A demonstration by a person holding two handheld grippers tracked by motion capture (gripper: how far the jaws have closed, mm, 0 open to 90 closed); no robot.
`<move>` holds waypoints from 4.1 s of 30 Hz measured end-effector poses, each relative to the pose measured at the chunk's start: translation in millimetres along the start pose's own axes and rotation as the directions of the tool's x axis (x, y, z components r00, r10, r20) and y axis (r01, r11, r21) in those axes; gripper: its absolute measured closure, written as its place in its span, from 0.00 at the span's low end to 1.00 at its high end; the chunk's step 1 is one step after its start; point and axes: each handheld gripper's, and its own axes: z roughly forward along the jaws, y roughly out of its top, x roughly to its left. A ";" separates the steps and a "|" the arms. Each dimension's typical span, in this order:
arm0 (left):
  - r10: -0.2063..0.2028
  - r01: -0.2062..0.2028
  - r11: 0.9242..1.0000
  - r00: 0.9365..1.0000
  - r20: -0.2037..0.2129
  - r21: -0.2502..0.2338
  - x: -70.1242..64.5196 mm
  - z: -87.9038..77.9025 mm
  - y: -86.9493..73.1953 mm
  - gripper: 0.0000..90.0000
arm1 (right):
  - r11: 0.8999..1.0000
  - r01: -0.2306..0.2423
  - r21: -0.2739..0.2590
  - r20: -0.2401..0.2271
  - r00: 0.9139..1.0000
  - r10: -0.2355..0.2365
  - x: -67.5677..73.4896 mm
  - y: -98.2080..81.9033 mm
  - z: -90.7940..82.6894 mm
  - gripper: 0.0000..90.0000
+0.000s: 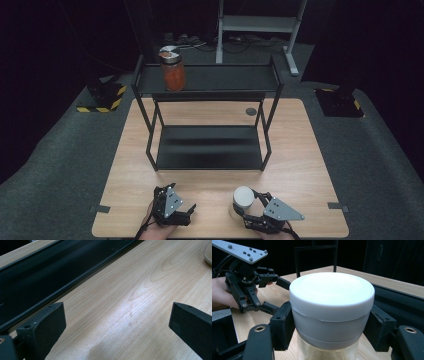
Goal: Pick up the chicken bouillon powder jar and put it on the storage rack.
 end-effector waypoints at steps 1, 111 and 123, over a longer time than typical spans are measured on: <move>0.000 0.000 1.000 1.000 0.000 0.000 0.0 0.0 0.1 0.01 | 1.000 0.003 -0.001 0.000 1.000 -0.003 0.0 -0.2 0.1 0.36; -0.036 0.039 0.998 0.997 0.075 -0.046 16.4 -3.3 -9.2 0.01 | 0.988 0.064 -0.139 0.205 0.978 -0.035 -34.4 167.8 54.0 0.36; -0.044 0.048 0.998 0.996 0.081 -0.048 18.3 -3.5 -10.0 0.01 | 0.985 0.079 -0.154 0.211 0.976 -0.045 -35.7 187.0 63.2 0.36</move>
